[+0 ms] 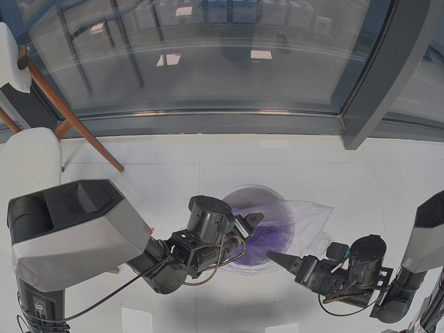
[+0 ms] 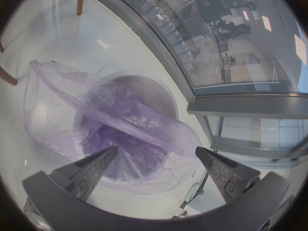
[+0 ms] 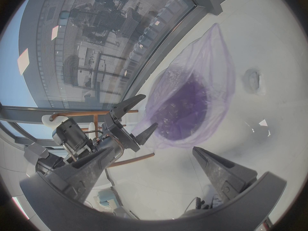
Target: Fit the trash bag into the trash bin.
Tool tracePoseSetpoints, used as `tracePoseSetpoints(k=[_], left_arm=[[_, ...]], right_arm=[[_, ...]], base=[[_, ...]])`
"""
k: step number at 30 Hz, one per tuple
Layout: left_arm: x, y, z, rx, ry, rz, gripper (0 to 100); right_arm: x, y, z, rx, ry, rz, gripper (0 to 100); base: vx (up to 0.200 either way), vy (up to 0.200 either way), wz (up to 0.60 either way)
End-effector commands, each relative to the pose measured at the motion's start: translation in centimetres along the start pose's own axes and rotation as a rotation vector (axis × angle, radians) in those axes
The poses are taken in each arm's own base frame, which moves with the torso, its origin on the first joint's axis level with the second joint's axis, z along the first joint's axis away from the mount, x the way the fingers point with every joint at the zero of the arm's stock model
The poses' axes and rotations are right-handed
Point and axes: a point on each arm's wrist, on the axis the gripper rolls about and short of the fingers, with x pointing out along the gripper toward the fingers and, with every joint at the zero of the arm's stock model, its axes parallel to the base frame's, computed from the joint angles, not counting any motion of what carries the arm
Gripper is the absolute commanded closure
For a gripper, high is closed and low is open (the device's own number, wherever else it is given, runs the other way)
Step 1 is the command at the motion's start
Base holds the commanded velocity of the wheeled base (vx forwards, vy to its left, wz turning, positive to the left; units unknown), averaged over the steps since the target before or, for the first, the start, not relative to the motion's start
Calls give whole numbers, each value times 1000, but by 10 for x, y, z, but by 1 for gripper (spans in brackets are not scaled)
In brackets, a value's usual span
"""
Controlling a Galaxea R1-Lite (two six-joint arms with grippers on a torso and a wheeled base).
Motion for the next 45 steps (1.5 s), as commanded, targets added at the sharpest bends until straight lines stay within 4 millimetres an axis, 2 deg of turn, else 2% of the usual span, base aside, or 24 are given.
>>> tracePoseSetpoints(k=[1, 8, 12, 14, 15, 20, 21, 29, 34, 37, 45], left_arm=[[9, 5, 14, -60, -57, 14, 0], [9, 10, 28, -79, -90, 22, 0], [9, 11, 28, -81, -92, 25, 0], [9, 11, 28, -81, -92, 25, 0], [9, 9, 28, -99, -94, 15, 100], [10, 7, 29, -99, -96, 7, 100], [11, 7, 29, -99, -97, 6, 100], [10, 5, 34, -102, -118, -2, 100], [10, 3, 55, -115, -173, -19, 100], [11, 2, 77, -132, -224, -37, 100], [17, -17, 88, -135, -246, -113, 100]], right_arm=[[51, -22, 7, 29, -51, -54, 0], [82, -45, 35, 60, -149, -89, 0], [85, -53, 49, 57, -194, -100, 0], [85, -53, 49, 57, -194, -100, 0], [89, -53, 61, 62, -234, -84, 0], [98, -51, 64, 60, -251, -60, 0], [99, -51, 65, 58, -254, -55, 100], [101, -45, 72, 61, -280, -24, 100], [105, -43, 86, 61, -327, 1, 100], [108, -42, 101, 58, -370, 20, 100], [116, -36, 123, 54, -429, 79, 100]], base=[[0, 0, 0], [0, 0, 0], [0, 0, 0], [0, 0, 0], [0, 0, 0], [0, 0, 0], [0, 0, 0], [0, 0, 0], [0, 0, 0], [0, 0, 0], [0, 0, 0]])
